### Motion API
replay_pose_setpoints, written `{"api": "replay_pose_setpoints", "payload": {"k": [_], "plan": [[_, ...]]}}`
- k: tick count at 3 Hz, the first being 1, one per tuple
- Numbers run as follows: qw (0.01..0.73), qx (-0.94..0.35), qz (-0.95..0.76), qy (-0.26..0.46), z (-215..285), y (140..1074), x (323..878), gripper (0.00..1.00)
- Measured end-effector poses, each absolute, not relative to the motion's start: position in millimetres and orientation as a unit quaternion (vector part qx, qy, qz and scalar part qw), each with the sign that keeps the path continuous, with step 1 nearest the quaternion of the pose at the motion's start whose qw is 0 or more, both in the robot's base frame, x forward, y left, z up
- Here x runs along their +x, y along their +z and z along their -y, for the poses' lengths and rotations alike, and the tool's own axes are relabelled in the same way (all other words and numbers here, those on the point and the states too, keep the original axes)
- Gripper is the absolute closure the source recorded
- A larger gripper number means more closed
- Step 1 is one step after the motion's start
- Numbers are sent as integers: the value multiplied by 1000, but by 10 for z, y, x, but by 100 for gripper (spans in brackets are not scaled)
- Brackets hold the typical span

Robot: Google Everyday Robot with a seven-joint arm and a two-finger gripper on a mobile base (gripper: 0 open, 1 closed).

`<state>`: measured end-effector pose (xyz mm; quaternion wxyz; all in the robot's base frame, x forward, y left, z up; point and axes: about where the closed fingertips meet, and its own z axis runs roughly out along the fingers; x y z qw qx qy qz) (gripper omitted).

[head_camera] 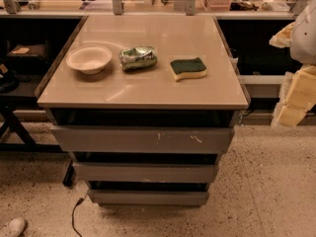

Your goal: Open top drawer

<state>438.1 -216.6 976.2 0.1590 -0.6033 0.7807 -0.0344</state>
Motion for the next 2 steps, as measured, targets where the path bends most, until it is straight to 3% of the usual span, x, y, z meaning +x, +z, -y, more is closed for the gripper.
{"api": "replay_pose_setpoints", "payload": {"k": [2], "plan": [[157, -608, -776, -53, 2102, 9696, 4345, 0]]}}
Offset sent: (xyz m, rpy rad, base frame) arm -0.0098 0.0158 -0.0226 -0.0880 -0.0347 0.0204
